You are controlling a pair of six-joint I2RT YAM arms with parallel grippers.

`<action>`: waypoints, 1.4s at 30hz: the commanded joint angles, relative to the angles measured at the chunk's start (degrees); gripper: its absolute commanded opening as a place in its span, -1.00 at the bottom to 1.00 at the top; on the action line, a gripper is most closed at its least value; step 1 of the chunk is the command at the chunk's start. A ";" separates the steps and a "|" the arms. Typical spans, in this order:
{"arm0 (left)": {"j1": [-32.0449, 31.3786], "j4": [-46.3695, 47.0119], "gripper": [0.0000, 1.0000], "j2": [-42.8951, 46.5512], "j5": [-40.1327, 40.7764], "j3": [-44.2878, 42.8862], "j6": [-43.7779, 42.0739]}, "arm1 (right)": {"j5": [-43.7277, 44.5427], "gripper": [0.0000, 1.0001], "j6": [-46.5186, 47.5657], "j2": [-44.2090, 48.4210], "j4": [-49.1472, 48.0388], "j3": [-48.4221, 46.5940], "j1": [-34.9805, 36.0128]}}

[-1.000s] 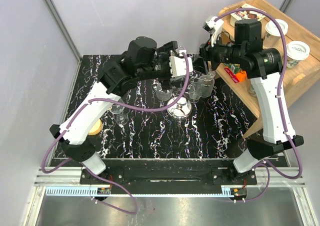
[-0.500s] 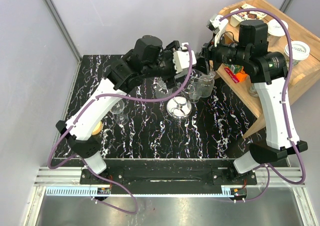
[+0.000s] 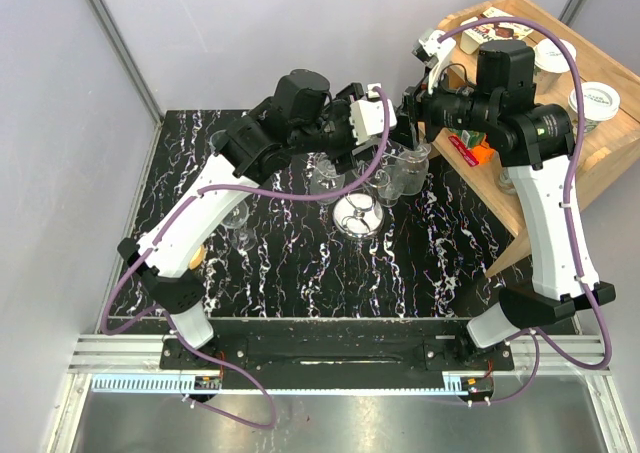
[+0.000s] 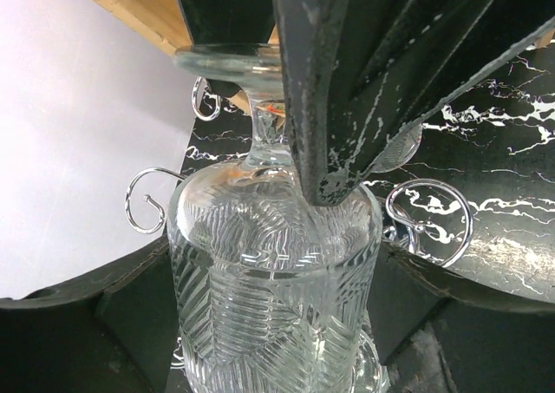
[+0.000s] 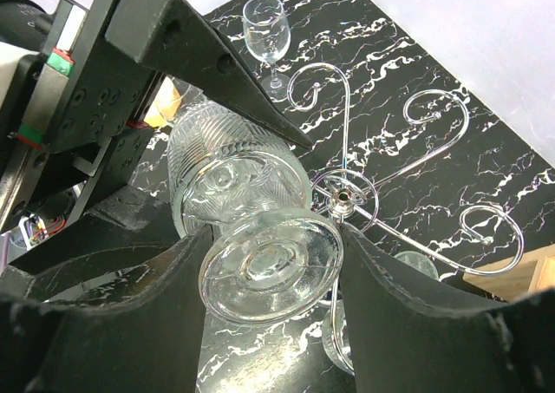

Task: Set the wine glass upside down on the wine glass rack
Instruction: Turn the wine glass upside down at the wine rack.

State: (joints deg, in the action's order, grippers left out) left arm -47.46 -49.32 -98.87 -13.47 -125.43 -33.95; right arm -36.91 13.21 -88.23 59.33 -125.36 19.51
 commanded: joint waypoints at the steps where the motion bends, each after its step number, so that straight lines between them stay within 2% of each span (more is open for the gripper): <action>1: 0.26 2.04 0.50 0.87 0.38 -0.52 0.56 | -0.45 -1.00 -0.91 3.24 -5.89 -0.94 0.71; 11: 0.27 1.51 0.06 1.05 -0.06 0.62 -0.50 | -0.45 -1.00 -1.35 3.41 -6.07 -1.55 0.71; 13: 0.44 1.16 -0.09 0.96 -0.32 0.62 -0.85 | -0.80 -1.00 -1.44 3.32 -5.98 -1.64 0.71; 15: 0.35 1.07 -0.41 0.87 -0.59 0.62 -0.85 | -0.89 -1.00 -1.44 3.15 -5.89 -1.73 0.71; 16: 0.27 0.81 -0.63 0.87 -0.59 0.45 -1.02 | -0.89 -1.00 -1.52 3.06 -5.98 -1.82 0.71; 17: 0.35 0.80 -0.93 0.87 -0.41 0.62 -0.94 | -0.80 -1.00 -1.52 2.89 -5.63 -2.08 0.71; 18: 0.27 0.80 -1.00 0.87 -0.24 0.62 -0.76 | -0.89 -0.94 -1.44 2.62 -5.11 -2.25 0.71; 21: 0.27 1.15 -1.00 1.22 -0.67 0.71 -0.41 | -0.71 -0.79 -1.17 2.18 -4.40 -2.70 0.71; 23: 0.35 1.68 -1.00 1.40 -1.11 0.71 -0.06 | -0.54 -0.60 -1.17 2.09 -4.40 -2.61 0.71; 25: 0.35 1.86 -1.00 1.57 -1.55 0.71 0.20 | -0.19 -0.52 -1.17 2.35 -4.49 -2.52 0.80; 28: 0.44 2.21 -1.00 1.93 -2.17 0.88 0.90 | 0.43 -0.23 -1.08 2.79 -4.84 -2.17 0.80; 31: 0.44 3.09 -1.00 2.45 -2.52 1.85 1.34 | 0.96 -0.13 -1.00 3.15 -4.84 -1.73 0.80; 33: 0.53 3.79 -1.00 2.80 -2.87 2.55 1.61 | 1.31 0.09 -1.00 3.32 -4.93 -1.64 0.80; 37: 0.62 4.41 -1.00 3.07 -3.49 2.73 2.14 | 1.66 0.20 -1.00 3.32 -4.93 -1.82 0.80; 39: 0.62 4.58 -1.00 3.24 -3.84 2.73 2.23 | 1.75 0.48 -1.00 3.41 -4.93 -1.56 0.71; 40: 0.70 4.67 -1.00 3.16 -3.93 2.82 2.23 | 1.84 0.55 -1.00 3.41 -4.84 -1.47 0.79; 42: 0.62 4.85 -1.00 3.25 -4.28 2.91 2.23 | 2.01 0.58 -0.91 3.41 -4.93 -1.38 0.80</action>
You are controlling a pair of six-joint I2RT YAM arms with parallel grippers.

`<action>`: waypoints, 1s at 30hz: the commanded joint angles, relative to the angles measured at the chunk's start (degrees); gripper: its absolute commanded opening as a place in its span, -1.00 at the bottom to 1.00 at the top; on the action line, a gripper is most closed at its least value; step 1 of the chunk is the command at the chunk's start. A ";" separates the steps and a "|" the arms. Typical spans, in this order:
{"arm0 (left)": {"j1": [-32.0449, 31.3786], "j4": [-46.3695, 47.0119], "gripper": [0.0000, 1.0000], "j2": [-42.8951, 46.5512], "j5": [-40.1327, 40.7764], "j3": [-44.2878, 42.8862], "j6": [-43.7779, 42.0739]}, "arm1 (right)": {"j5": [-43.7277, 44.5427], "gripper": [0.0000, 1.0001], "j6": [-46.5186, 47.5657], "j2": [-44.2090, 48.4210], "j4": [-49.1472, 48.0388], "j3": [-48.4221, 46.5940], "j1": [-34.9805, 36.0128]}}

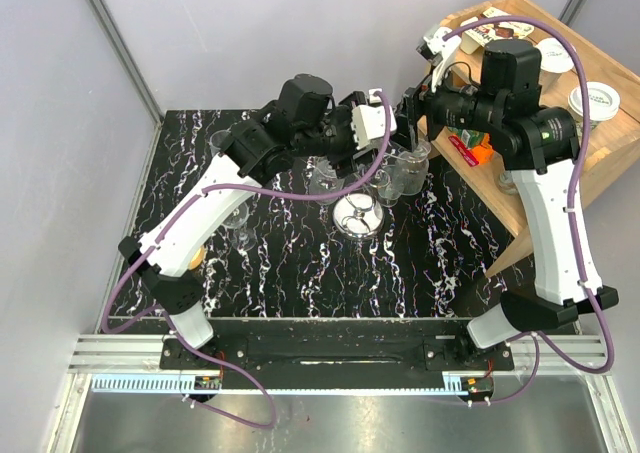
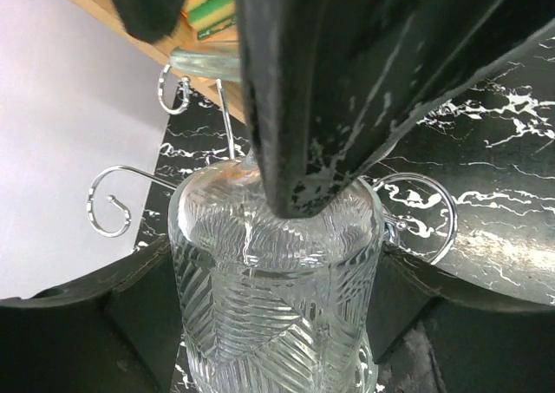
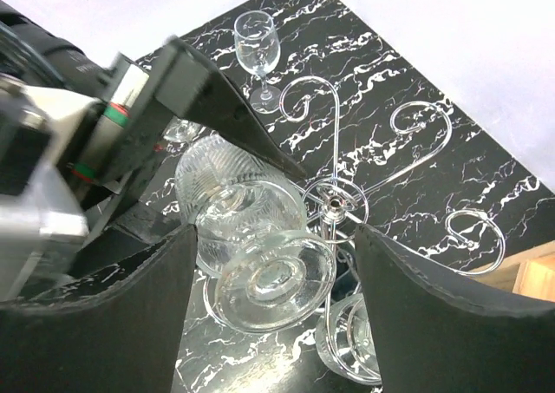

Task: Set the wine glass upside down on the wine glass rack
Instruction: Turn the wine glass upside down at the wine rack.

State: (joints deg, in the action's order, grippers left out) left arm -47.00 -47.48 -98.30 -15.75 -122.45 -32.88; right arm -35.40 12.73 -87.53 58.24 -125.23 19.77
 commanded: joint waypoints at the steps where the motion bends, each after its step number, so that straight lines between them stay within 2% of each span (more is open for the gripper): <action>1: 0.24 3.01 -1.00 2.85 -2.09 -0.07 1.07 | 0.77 0.63 -0.51 2.62 -3.75 -1.51 0.53; 13: 2.17 4.59 -1.00 5.75 -3.06 0.11 2.20 | 5.42 0.68 -0.43 3.41 -4.71 -1.33 0.45; 19: 7.53 10.03 -1.00 10.75 -6.13 5.89 5.81 | 7.97 0.68 -1.22 4.20 -4.80 -2.74 0.44; 26: 17.46 17.85 -1.00 16.12 -14.83 12.14 14.16 | 10.79 0.68 -1.39 4.12 -4.80 -3.09 0.45; 30: 22.73 24.70 -1.00 18.84 -19.05 18.90 17.76 | 11.05 0.68 -1.57 3.77 -5.33 -1.60 0.45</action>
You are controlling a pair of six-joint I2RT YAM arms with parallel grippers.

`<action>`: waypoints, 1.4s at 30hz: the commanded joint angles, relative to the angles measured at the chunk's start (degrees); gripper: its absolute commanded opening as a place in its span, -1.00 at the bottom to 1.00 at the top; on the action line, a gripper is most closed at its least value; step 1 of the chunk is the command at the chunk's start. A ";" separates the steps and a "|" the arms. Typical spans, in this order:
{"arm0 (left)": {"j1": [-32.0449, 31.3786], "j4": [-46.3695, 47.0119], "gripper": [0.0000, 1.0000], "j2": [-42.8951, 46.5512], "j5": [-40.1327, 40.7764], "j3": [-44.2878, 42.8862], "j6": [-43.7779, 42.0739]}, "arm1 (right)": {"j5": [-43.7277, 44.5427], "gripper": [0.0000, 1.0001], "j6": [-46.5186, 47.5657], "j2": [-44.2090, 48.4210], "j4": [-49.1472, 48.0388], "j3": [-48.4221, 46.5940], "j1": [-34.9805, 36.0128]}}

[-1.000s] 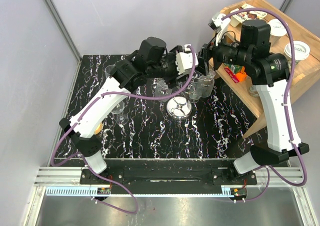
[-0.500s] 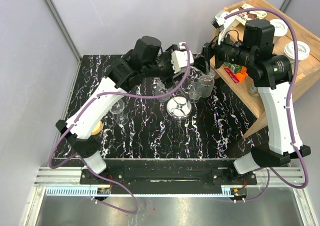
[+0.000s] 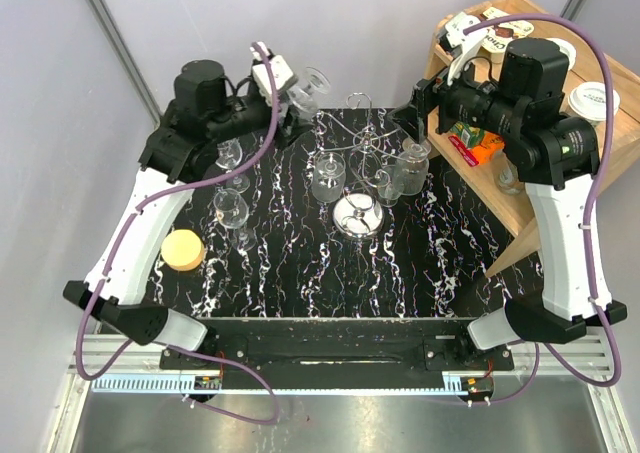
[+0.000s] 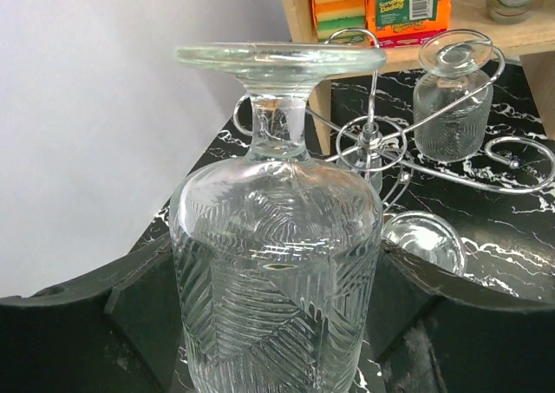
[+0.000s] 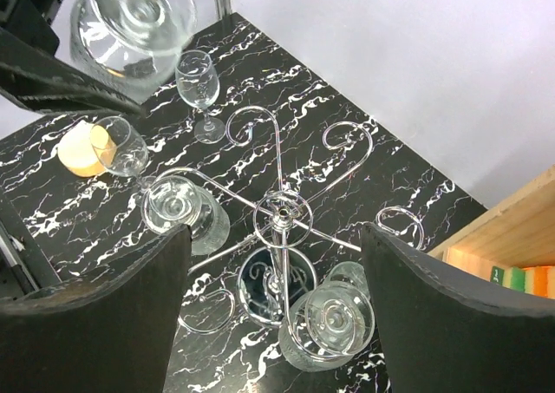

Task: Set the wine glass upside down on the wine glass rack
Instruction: Turn the wine glass upside down at the wine rack.

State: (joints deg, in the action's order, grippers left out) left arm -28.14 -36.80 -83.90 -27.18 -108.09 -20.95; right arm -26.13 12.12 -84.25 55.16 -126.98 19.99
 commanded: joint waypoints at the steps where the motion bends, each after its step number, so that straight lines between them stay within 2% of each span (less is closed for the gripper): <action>1: 4.75 16.47 -1.00 5.23 -8.32 6.65 6.96 | 1.87 0.68 -1.04 0.49 -2.51 0.50 0.23; 7: 9.06 25.79 -1.00 8.39 -10.17 18.34 9.52 | 1.96 0.69 -1.49 -2.67 -0.76 -1.86 0.23; 14: 10.65 35.90 -1.00 11.73 -13.16 29.85 10.75 | 2.49 0.69 -0.08 -4.26 -1.28 -0.82 0.05; 20: 12.75 53.98 -1.00 13.41 -17.89 42.33 15.23 | 1.17 0.69 -0.43 -5.66 -1.28 -0.99 0.05; 25: 13.37 66.65 -1.00 11.57 -21.16 49.02 17.34 | 0.82 0.69 0.01 -6.37 -1.28 -0.73 0.05; 28: 13.73 71.23 -1.00 8.94 -22.65 50.52 16.56 | 0.82 0.69 0.10 -6.37 -1.19 -0.64 0.05; 33: 13.90 80.29 -1.00 4.72 -26.08 51.06 20.76 | 1.52 0.69 0.97 -6.10 -1.10 0.41 0.05; 42: 13.90 79.69 -1.00 -1.09 -27.57 48.24 19.81 | 1.61 0.69 1.50 -6.37 -1.10 0.94 0.05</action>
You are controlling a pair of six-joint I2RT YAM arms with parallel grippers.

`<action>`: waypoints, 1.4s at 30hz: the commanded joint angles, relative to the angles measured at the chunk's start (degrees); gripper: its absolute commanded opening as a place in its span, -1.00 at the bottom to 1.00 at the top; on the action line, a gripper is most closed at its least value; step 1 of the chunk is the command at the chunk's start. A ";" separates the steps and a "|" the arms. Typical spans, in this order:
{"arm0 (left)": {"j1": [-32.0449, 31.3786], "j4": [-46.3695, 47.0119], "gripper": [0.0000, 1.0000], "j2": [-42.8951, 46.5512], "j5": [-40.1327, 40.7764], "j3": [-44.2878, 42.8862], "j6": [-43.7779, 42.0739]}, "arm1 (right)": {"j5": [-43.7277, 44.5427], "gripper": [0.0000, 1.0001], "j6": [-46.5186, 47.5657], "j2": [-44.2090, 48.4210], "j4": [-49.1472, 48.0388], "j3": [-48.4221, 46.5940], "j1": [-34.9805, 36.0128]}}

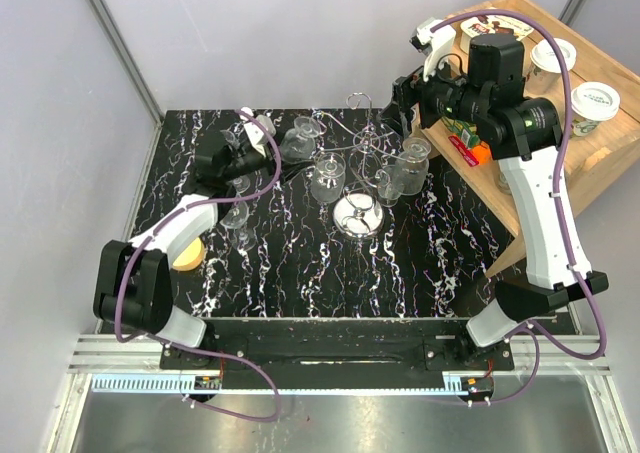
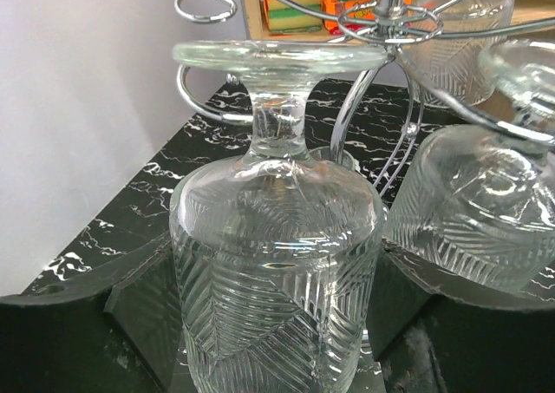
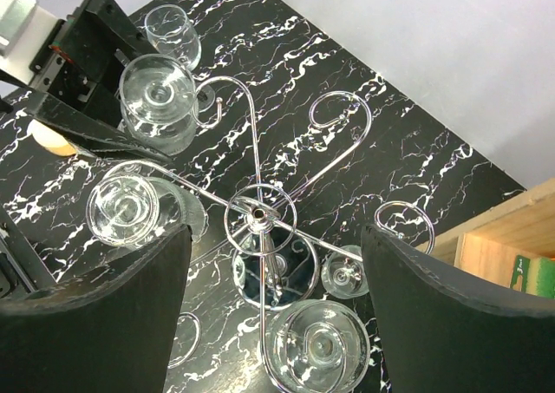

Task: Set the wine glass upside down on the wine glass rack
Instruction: Turn the wine glass upside down at the wine rack.

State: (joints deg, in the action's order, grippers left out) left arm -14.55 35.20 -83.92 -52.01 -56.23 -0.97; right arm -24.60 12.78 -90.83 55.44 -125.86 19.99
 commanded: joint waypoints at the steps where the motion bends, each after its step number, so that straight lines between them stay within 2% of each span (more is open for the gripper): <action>1: 0.31 7.86 -1.00 -1.51 -2.83 -3.89 -0.60 | -0.01 0.69 0.85 0.12 -1.30 -0.08 0.05; 11: 0.22 8.74 -1.00 -5.90 -6.17 -5.73 -2.81 | -0.01 0.69 1.11 -0.93 -1.30 0.27 0.05; 21: 0.13 12.00 -1.00 -9.77 -8.98 -9.51 0.09 | 0.25 0.68 1.46 -1.90 -0.86 -0.08 0.14; 26: -1.10 5.59 -1.00 -11.44 -8.90 -12.50 -4.29 | 0.08 0.68 1.81 -2.07 -0.77 0.27 0.05; 42: -1.71 2.15 -1.00 -16.71 -9.86 -17.95 -6.41 | -0.71 0.68 2.25 -3.30 -0.33 -0.08 0.14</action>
State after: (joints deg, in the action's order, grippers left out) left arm -16.73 34.48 -99.98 -61.93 -69.08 -6.42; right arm -24.67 14.00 -94.41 55.64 -125.21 19.99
